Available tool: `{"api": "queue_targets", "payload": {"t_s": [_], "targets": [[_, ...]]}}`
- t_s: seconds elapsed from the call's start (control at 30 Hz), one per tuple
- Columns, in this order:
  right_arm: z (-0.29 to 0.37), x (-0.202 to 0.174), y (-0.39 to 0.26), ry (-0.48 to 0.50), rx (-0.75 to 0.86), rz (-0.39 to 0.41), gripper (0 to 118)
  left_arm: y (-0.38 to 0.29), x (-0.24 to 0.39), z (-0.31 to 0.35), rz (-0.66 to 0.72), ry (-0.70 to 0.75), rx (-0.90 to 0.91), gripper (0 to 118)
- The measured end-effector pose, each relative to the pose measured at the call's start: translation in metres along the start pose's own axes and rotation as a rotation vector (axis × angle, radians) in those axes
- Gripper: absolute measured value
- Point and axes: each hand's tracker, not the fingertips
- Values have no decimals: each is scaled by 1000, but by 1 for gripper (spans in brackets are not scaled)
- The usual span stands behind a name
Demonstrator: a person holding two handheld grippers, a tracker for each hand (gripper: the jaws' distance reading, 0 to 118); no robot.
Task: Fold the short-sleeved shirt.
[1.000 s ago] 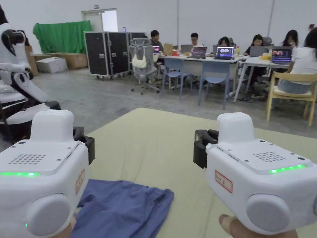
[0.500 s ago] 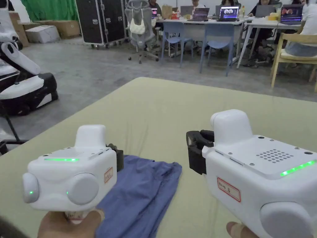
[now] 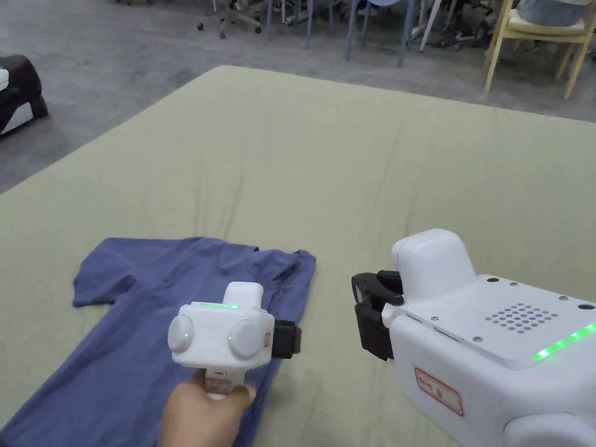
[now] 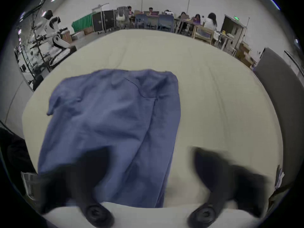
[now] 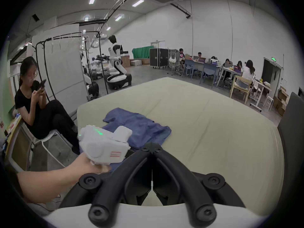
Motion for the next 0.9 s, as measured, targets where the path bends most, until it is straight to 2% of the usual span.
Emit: {"api": "queue_targets", "payload": {"t_s": [0.03,0.1,0.23,0.27,0.3,0.33,0.37,0.4,0.43,0.47,0.5,0.53,0.57,0.67,0.8,0.9], "targets": [[-1,3,-3,-3,-10,-1,3,-3,4,-5,-19,7,23,118],[-2,10,-9,-14,-35,-1,3,7,17,-26,-70,13,22,118],[-1,27,-21,-48,-76,-10,3,5,23,-60,-206,167,-55,118],[1,31,-23,-55,-82,-17,3,5,20,-64,-215,194,-78,112],[5,36,-26,-60,-87,-25,3,6,11,-59,-140,91,-74,107],[9,41,-29,-65,-89,-35,3,9,2,-50,-30,31,-41,92],[13,45,-31,-68,-90,-47,3,10,-6,-42,36,5,-18,59],[18,50,-34,-72,-90,-61,3,11,-14,-31,67,27,17,10],[23,55,-36,-78,-87,-75,3,13,-22,-23,102,76,44,0],[28,59,-37,-86,-83,-88,3,16,-35,-11,157,87,75,0],[35,64,-39,-94,-75,-102,3,22,-49,3,237,-41,60,0],[42,67,-39,-105,-60,-114,3,27,-56,18,300,-107,72,0],[52,72,-40,-116,-42,-128,3,35,-57,39,323,-90,107,0],[84,86,-38,-174,22,-161,3,63,-23,128,184,67,249,0],[139,104,-37,-257,100,-189,3,99,11,195,153,-34,409,0],[186,114,-39,-338,142,-194,3,118,56,231,58,-75,504,0]]}}
